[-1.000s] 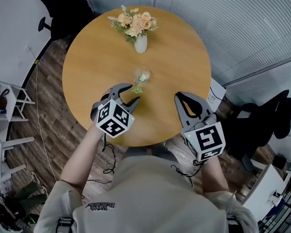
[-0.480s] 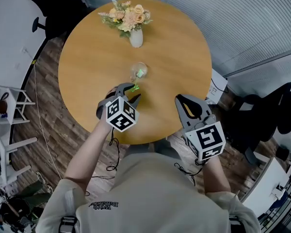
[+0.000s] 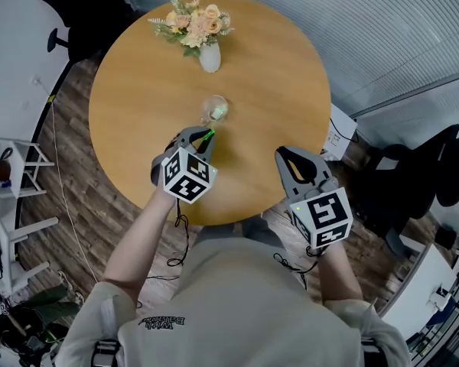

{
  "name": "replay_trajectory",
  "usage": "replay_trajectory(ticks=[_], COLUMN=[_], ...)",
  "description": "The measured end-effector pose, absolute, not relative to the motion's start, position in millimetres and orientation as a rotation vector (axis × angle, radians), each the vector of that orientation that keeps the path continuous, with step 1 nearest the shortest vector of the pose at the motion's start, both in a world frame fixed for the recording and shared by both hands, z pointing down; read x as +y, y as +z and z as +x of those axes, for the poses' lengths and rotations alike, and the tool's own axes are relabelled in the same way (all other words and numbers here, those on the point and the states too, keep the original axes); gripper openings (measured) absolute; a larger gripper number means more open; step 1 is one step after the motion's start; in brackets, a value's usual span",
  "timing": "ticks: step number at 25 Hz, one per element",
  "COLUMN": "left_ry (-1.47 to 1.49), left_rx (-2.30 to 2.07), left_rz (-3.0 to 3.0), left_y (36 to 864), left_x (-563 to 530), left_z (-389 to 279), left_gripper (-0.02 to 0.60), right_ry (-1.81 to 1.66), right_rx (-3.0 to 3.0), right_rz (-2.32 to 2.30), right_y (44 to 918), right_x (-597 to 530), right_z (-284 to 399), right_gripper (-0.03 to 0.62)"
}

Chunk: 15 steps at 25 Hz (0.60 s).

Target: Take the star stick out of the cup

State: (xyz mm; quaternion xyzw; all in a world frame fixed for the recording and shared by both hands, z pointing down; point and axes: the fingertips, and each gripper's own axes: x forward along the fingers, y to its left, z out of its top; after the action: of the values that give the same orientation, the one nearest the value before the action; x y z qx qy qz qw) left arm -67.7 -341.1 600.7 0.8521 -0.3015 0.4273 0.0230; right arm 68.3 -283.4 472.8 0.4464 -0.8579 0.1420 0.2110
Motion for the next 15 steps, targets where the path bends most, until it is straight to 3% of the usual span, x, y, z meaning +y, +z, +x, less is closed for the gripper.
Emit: replay_trajectory(ticks=[15], left_ry=[1.058], left_rx=[-1.210], left_rz=[2.752], left_y=[476], left_x=[-329], left_z=[-84], left_gripper=[0.034], right_ry=[0.274], right_rx=[-2.488], right_rz=[1.306], right_y=[414], right_x=[-292], right_z=[70], right_gripper=[0.035])
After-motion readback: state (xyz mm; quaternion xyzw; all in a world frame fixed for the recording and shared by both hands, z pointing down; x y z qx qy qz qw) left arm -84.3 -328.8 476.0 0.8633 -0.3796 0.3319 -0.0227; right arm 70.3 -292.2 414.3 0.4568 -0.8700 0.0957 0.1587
